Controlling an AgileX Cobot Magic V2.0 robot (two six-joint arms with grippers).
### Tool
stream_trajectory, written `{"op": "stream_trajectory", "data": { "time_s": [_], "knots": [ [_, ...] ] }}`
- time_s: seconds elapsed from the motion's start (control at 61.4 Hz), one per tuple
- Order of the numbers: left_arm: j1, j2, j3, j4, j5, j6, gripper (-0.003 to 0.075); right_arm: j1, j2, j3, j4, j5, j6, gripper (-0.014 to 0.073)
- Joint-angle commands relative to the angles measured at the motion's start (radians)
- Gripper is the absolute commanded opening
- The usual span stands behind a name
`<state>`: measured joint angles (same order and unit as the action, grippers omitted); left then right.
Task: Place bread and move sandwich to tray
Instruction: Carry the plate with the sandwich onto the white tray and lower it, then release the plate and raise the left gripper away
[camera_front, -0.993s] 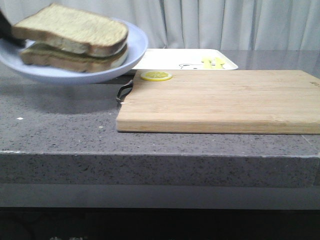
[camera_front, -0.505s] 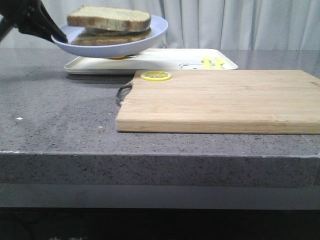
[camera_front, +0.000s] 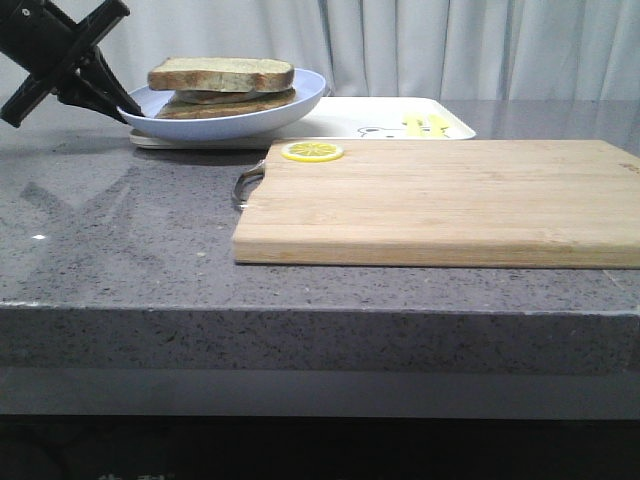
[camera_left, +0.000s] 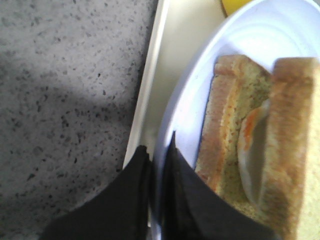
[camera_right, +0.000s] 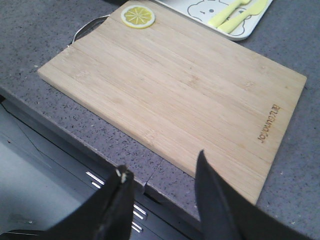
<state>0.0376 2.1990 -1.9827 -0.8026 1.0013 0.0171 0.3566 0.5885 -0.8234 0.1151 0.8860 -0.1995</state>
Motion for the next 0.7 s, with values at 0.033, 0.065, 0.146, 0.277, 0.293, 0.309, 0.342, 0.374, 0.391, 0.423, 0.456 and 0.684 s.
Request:
{"op": "stream_trajectory", "data": {
  "time_s": [0.033, 0.065, 0.146, 0.277, 0.293, 0.309, 0.342, 0.374, 0.391, 0.423, 0.456, 0.684],
  "knots": [
    [-0.004, -0.065, -0.040, -0.076, -0.047, -0.017, -0.0007, -0.006, 0.003, -0.024, 0.010, -0.075, 0.000, 0.0318],
    [-0.004, -0.065, -0.040, -0.076, -0.047, -0.017, 0.0002, -0.006, 0.003, -0.024, 0.010, -0.078, 0.000, 0.0318],
    [-0.004, -0.065, -0.040, -0.076, -0.043, -0.017, 0.0052, -0.006, 0.003, -0.024, 0.010, -0.086, 0.000, 0.0318],
    [-0.004, -0.065, -0.040, -0.076, -0.039, -0.017, 0.0183, -0.006, 0.003, -0.024, 0.010, -0.089, 0.000, 0.0318],
    [-0.004, -0.065, -0.040, -0.076, -0.039, -0.017, 0.0202, -0.006, 0.003, -0.024, 0.010, -0.089, 0.000, 0.0318],
    [-0.004, -0.065, -0.040, -0.076, -0.038, -0.017, 0.0221, -0.006, 0.003, -0.024, 0.010, -0.089, 0.000, 0.0318],
    [-0.004, -0.065, -0.042, -0.076, -0.034, -0.017, 0.0265, -0.006, 0.003, -0.024, 0.010, -0.089, 0.000, 0.0318],
    [-0.004, -0.065, -0.044, -0.077, -0.026, -0.017, 0.0298, -0.006, 0.003, -0.024, 0.010, -0.089, 0.000, 0.0318],
    [-0.004, -0.065, -0.046, -0.077, -0.024, -0.017, 0.0319, -0.006, 0.003, -0.024, 0.010, -0.089, 0.000, 0.0318],
    [-0.004, -0.069, -0.046, -0.080, -0.019, -0.012, 0.0347, -0.006, 0.003, -0.024, 0.010, -0.089, 0.000, 0.0318],
    [-0.004, -0.069, -0.046, -0.080, -0.015, -0.010, 0.0360, -0.006, 0.003, -0.024, 0.010, -0.089, 0.000, 0.0318],
    [-0.003, -0.139, -0.046, -0.046, -0.020, 0.088, 0.0360, -0.006, 0.003, -0.024, 0.010, -0.088, 0.000, 0.0318]
  ]
}}
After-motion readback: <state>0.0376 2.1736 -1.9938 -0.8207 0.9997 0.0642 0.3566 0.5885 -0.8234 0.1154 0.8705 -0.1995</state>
